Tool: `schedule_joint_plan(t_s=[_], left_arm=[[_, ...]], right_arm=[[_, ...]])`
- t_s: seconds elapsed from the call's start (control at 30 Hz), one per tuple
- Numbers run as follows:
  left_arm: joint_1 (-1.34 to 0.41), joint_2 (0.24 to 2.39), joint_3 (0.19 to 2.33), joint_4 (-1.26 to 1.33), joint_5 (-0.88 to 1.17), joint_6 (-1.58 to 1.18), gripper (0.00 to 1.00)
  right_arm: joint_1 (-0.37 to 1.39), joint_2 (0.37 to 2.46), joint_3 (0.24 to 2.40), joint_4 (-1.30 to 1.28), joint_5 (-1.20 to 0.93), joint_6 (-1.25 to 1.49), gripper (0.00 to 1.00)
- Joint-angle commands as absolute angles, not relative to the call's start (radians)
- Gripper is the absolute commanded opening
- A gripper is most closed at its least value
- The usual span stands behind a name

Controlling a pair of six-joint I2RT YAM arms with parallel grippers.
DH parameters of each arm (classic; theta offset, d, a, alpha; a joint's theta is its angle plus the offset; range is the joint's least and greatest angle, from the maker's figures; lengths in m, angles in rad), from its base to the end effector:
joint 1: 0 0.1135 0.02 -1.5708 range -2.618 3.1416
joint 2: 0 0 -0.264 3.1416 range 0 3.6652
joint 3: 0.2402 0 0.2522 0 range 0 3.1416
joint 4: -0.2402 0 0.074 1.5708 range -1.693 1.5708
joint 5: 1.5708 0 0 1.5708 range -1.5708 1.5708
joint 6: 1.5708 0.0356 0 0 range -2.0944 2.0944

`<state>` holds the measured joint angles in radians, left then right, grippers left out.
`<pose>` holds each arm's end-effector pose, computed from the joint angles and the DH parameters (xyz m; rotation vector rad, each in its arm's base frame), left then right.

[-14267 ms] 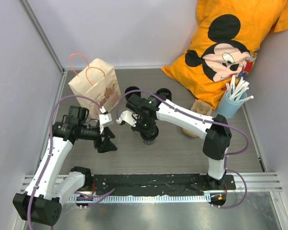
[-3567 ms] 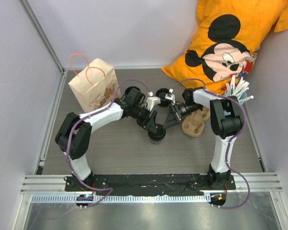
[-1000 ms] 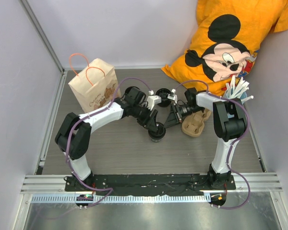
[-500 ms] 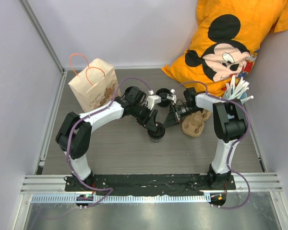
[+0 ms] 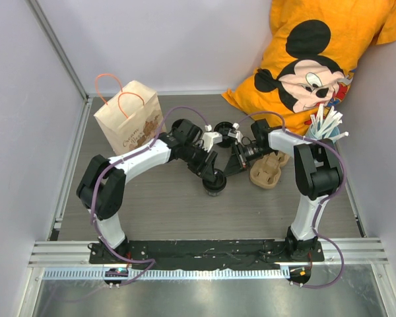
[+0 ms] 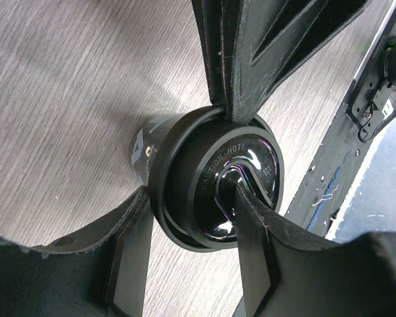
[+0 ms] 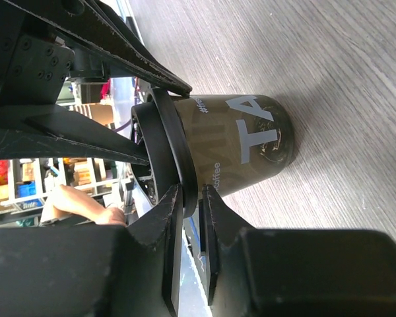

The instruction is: Pack the takeout coffee

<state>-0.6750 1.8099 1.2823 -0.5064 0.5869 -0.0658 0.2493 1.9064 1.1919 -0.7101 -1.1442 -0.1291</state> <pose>0.2823 -0.2512 0.2094 1.0136 2.4834 -1.0191 0.3256 0.1163 0.1598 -0.6063 2.5179 1.6742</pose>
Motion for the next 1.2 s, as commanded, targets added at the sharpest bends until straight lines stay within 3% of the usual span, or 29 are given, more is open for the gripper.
schedule_joint_plan(t_s=[0.0, 0.4, 0.6, 0.77, 1.17], left_arm=[[-0.721, 1.954, 1.186, -0.572, 0.236, 0.092, 0.0], [-0.729, 1.968, 1.189, -0.586, 0.232, 0.097, 0.0], [-0.727, 1.96, 1.187, -0.583, 0.224, 0.094, 0.0], [-0.729, 1.948, 1.177, -0.574, 0.209, 0.087, 0.0], [-0.727, 1.945, 1.175, -0.566, 0.183, 0.072, 0.0]], right_arm=[[0.354, 1.944, 1.14, -0.615, -0.838, -0.169, 0.19], [0.394, 1.985, 1.138, -0.597, -0.724, -0.15, 0.19], [0.393, 1.904, 1.172, -0.606, -0.741, -0.153, 0.33], [0.358, 1.847, 1.196, -0.647, -0.804, -0.172, 0.43], [0.308, 1.807, 1.164, -0.724, -1.04, -0.258, 0.44]])
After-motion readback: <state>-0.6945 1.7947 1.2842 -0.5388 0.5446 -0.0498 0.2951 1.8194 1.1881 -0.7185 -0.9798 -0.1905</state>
